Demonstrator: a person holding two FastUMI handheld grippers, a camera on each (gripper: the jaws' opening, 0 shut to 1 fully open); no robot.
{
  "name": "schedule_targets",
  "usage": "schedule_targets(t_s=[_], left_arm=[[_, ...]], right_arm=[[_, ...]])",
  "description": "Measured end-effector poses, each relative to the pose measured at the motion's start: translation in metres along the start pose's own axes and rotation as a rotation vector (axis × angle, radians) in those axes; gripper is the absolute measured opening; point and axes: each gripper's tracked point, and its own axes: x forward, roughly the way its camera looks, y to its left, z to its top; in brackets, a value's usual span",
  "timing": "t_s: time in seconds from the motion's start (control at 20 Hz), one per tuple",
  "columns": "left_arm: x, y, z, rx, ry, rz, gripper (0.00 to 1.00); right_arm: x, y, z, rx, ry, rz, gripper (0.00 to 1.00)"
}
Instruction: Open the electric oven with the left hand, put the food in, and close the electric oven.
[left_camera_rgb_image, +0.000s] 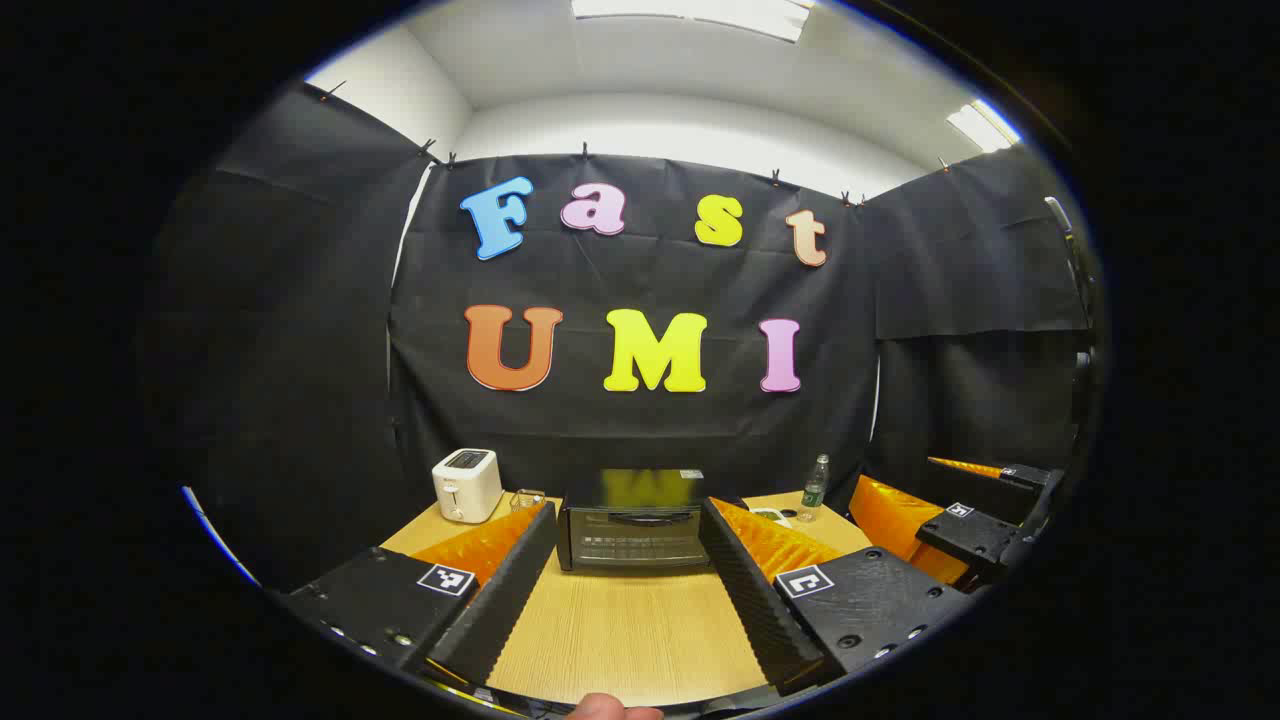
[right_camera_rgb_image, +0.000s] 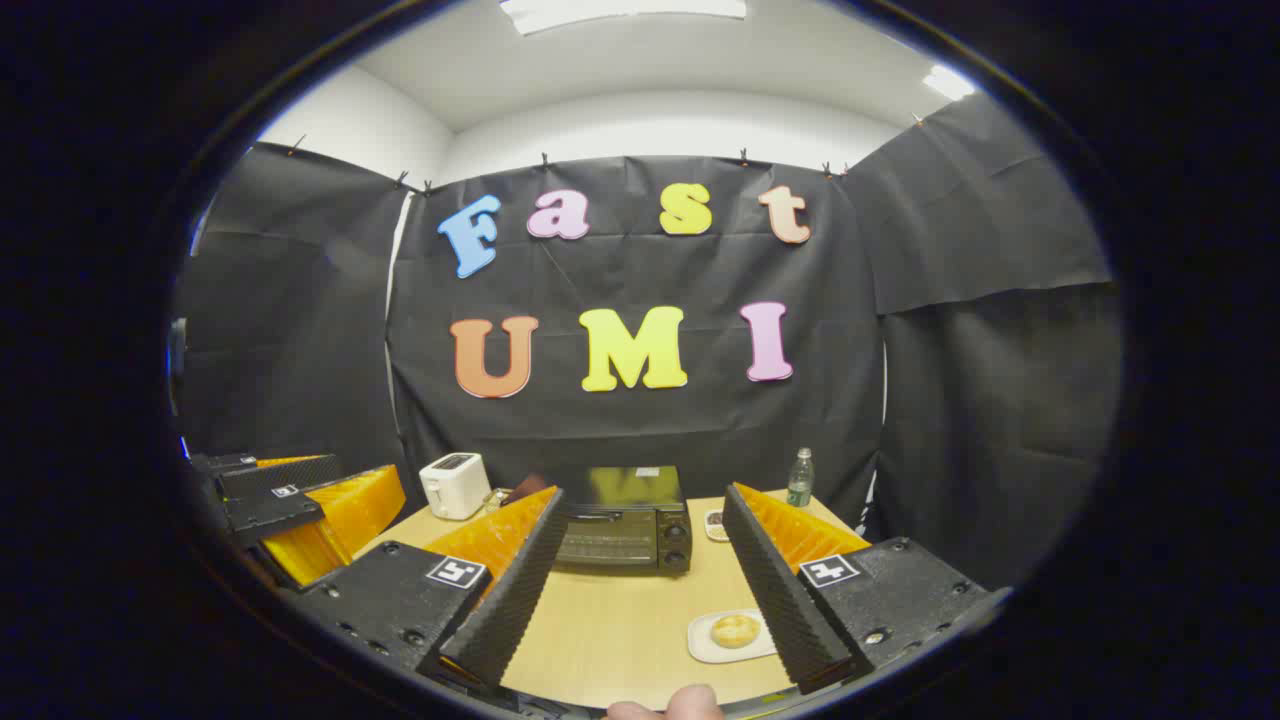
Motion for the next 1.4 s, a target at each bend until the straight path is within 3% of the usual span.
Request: schedule_targets(t_s=[0.05, 0.85, 1.4], left_arm=[[-0.001, -0.001, -0.001, 0.003, 0.002, -0.004, 0.94], [-0.004, -0.006, -0.005, 0.008, 0.018, 0.007, 0.94], [0.019, -0.006, -0.017, 0.008, 0.051, 0.017, 0.94]], right_arm=[[-0.001, 0.0, -0.002, 0.0, 0.0, -0.001, 0.98], [-0.008, -0.01, -0.007, 0.002, 0.008, -0.004, 0.98], [0.017, -0.021, -0.015, 0.013, 0.043, -0.009, 0.98]])
